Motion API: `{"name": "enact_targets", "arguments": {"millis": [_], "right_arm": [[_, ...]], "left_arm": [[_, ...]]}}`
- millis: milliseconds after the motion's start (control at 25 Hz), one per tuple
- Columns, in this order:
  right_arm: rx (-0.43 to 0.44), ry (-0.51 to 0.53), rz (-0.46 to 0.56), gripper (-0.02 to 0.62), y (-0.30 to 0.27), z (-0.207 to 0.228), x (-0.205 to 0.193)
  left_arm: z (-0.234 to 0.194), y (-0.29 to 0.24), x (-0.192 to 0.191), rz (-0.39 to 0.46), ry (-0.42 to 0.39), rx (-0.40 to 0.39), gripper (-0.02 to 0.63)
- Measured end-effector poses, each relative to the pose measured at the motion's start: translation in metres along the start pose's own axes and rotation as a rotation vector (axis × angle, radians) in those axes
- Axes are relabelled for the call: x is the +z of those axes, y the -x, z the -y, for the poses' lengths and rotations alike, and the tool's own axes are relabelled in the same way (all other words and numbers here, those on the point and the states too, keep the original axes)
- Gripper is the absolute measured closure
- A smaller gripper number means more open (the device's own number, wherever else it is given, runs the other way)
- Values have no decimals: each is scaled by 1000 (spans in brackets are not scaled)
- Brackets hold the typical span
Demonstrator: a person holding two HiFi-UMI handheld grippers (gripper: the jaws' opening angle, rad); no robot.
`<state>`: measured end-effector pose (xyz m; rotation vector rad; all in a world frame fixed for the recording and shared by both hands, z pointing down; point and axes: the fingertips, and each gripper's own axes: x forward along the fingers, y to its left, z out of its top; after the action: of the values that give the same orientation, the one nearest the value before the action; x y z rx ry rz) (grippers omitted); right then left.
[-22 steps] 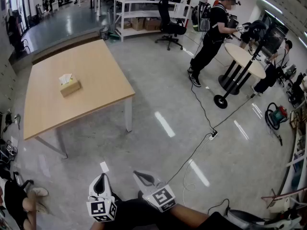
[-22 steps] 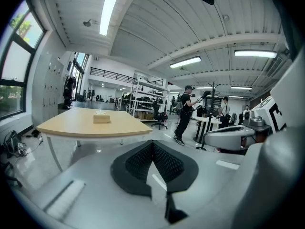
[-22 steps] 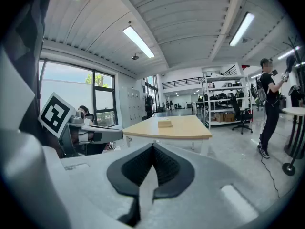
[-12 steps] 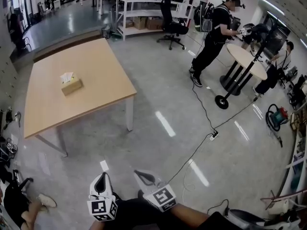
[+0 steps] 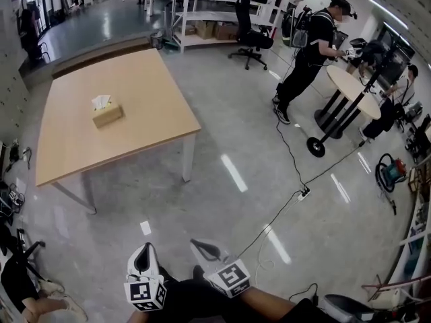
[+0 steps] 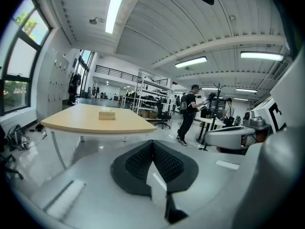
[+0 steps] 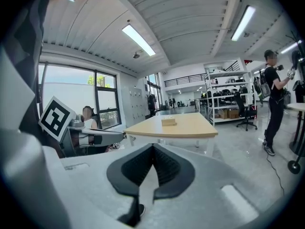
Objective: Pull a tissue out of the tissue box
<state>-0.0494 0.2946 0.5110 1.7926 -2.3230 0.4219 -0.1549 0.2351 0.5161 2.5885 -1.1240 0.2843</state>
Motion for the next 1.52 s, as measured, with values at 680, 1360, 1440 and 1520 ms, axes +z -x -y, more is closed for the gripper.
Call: {"name": "enact_targets", "arguments": {"millis": [680,1360,1440,1520], "right_arm": [[48,62,-53,607,-153,-28,55],[69,125,6,607,-290,-20,134],[96,125,9,607,-307,-14,139],[133,127,6,607,-325,-6,142]], "left_arm": [[-146,-50,30,10,98,62,588],[-251,-117,110,80,71,109,588],[-259,-129,112,79,71,135,588],[-267,-141,115,75,74,172,588]]}}
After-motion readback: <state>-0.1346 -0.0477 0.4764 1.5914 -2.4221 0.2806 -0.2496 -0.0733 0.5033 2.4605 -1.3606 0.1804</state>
